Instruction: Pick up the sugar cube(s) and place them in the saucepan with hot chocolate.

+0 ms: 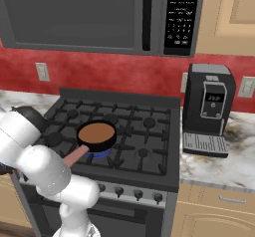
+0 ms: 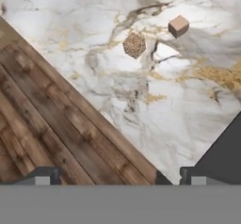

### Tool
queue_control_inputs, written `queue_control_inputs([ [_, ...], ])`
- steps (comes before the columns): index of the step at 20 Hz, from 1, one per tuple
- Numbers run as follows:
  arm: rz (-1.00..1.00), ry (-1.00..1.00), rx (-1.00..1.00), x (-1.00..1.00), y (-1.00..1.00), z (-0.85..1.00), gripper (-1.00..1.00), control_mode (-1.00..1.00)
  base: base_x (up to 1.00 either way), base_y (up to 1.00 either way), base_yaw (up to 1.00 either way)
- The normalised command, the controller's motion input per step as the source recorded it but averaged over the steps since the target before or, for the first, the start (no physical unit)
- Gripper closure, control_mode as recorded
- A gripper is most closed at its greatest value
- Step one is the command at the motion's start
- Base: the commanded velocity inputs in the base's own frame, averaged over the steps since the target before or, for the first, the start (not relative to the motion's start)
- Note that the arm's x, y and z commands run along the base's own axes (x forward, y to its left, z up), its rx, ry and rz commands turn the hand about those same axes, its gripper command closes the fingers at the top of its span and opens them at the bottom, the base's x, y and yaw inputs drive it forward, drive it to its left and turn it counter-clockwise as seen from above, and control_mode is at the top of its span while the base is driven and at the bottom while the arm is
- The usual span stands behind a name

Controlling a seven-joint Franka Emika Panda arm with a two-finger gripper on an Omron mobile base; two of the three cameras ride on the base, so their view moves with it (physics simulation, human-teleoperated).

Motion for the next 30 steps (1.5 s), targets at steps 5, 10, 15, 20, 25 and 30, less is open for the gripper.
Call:
queue_control_inputs([
  [5, -0.02, 0.01, -0.08, 0.0, 0.54, 0.0, -1.0, -1.0, 0.0, 0.0, 0.0],
  [10, 0.0, 0.0, -0.02, 0.01, 0.01, -0.05, -1.0, -1.0, 0.0, 0.0, 0.0],
  [15, -0.04, 0.0, 0.0, 0.18, 0.0, -0.04, -1.0, -1.0, 0.0, 0.0, 0.0],
  [20, -0.14, -0.01, 0.0, 0.42, 0.01, -0.09, -1.0, -1.0, 0.0, 0.0, 0.0],
  [25, -0.18, -0.05, 0.0, 0.28, 0.05, -0.11, -1.0, -1.0, 0.0, 0.0, 0.0],
  [30, -0.09, 0.01, 0.0, 0.05, 0.24, 0.0, -1.0, -1.0, 0.0, 0.0, 0.0],
])
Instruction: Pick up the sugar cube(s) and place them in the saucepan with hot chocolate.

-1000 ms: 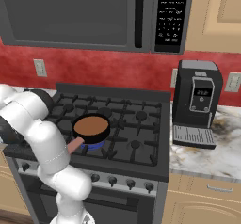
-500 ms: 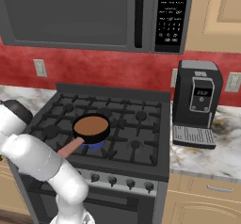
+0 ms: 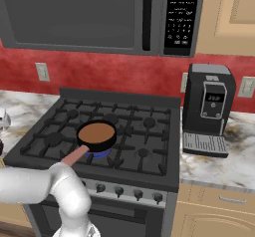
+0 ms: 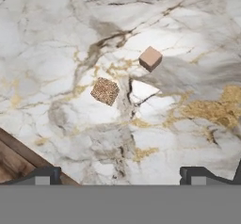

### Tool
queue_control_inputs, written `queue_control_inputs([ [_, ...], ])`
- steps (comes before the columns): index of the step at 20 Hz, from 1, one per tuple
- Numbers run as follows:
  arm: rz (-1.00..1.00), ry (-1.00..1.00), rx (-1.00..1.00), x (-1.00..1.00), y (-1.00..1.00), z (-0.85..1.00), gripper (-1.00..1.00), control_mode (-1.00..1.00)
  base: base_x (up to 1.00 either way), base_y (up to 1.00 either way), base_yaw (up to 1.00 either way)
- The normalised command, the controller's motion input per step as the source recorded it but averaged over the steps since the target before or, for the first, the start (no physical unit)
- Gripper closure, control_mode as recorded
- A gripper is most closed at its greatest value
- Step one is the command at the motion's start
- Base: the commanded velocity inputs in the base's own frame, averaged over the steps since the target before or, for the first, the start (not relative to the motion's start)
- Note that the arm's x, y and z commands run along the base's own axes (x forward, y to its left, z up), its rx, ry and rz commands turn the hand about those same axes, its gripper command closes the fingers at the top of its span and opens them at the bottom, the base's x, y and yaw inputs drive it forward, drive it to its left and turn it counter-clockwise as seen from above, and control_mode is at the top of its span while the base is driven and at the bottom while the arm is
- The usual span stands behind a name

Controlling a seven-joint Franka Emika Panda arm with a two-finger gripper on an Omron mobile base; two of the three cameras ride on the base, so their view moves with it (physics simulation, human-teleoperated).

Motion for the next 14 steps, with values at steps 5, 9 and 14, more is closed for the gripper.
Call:
queue_control_inputs([
  [5, -0.03, 0.0, 0.0, 0.0, 0.02, -0.07, -1.0, -1.0, 0.0, 0.0, 0.0],
  [9, -0.01, 0.02, 0.0, 0.09, 0.0, -0.17, -1.0, -1.0, 0.0, 0.0, 0.0],
  [14, 0.0, 0.06, 0.0, 0.17, 0.08, -0.37, -1.0, -1.0, 0.0, 0.0, 0.0],
])
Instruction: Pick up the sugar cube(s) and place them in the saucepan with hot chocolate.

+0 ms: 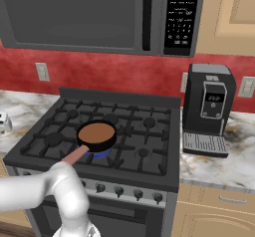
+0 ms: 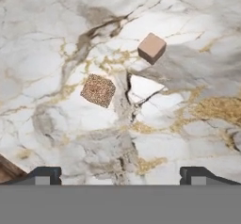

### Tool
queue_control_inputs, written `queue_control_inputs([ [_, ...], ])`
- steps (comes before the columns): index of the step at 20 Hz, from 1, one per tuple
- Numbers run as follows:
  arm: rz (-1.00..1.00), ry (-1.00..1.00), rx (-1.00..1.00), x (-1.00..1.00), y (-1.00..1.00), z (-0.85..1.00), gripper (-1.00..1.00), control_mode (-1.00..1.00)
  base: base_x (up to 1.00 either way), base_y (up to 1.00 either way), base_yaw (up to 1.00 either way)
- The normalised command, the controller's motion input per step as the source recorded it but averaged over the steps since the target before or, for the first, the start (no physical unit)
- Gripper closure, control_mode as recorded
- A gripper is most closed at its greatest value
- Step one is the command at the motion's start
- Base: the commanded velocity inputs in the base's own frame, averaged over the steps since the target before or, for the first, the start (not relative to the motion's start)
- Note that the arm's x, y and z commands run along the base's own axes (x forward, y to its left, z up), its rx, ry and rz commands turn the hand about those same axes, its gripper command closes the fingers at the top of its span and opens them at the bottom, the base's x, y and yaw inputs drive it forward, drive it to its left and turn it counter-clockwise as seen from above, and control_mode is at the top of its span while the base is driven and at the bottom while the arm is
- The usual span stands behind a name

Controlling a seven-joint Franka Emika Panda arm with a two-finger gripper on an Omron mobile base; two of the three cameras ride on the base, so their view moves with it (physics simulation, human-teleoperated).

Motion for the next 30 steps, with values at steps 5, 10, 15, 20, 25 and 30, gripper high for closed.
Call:
queue_control_inputs([
  [5, 0.0, 0.01, -0.01, 0.14, 0.33, -0.15, -1.0, -1.0, 0.0, 0.0, 0.0],
  [10, 0.0, 0.0, -0.07, 0.21, 0.36, 0.0, -1.0, -1.0, 0.0, 0.0, 0.0],
  [15, 0.0, 0.0, -0.08, 0.27, 0.07, 0.0, -1.0, -1.0, 0.0, 0.0, 0.0],
  [20, 0.0, 0.0, -0.01, 0.25, 0.0, -0.06, -1.0, -1.0, 0.0, 0.0, 0.0],
  [25, 0.0, 0.06, 0.0, 0.12, 0.03, -0.23, -1.0, -1.0, 0.0, 0.0, 0.0],
  [30, 0.0, 0.06, 0.0, 0.0, 0.0, -0.16, -1.0, -1.0, 0.0, 0.0, 0.0],
])
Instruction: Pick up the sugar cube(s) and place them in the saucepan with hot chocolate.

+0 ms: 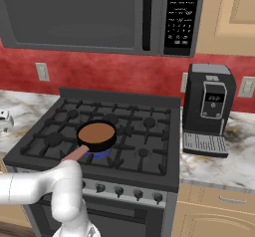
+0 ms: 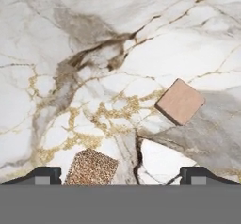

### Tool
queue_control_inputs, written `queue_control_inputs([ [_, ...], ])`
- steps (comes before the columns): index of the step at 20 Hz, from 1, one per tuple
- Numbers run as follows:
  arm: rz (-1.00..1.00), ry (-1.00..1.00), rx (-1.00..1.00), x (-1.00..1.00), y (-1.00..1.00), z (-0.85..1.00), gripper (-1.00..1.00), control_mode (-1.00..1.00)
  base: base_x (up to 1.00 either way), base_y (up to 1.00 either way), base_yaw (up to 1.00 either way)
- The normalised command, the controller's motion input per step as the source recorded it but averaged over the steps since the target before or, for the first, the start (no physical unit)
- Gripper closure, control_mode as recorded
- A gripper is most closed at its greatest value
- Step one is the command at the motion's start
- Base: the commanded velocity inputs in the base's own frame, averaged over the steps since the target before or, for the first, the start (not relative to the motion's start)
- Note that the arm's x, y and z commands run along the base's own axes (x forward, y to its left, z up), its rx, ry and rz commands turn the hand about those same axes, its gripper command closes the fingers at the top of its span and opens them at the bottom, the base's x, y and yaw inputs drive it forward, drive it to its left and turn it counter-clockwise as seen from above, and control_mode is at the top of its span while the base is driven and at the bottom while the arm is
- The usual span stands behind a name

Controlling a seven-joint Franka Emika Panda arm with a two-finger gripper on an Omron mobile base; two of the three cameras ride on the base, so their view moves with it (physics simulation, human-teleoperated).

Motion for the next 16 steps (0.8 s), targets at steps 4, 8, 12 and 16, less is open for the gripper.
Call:
queue_control_inputs([
  [4, 0.0, 0.0, 0.0, 0.0, 0.15, 0.0, -1.0, -1.0, 0.0, 0.0, 0.0],
  [8, 0.0, 0.0, 0.0, 0.0, 0.23, 0.0, -1.0, -1.0, 0.0, 0.0, 0.0],
  [12, 0.0, 0.0, -0.01, -0.02, 0.22, 0.0, -1.0, -1.0, 0.0, 0.0, 0.0],
  [16, 0.0, 0.0, 0.0, 0.0, 0.0, 0.0, -1.0, -1.0, 0.0, 0.0, 0.0],
])
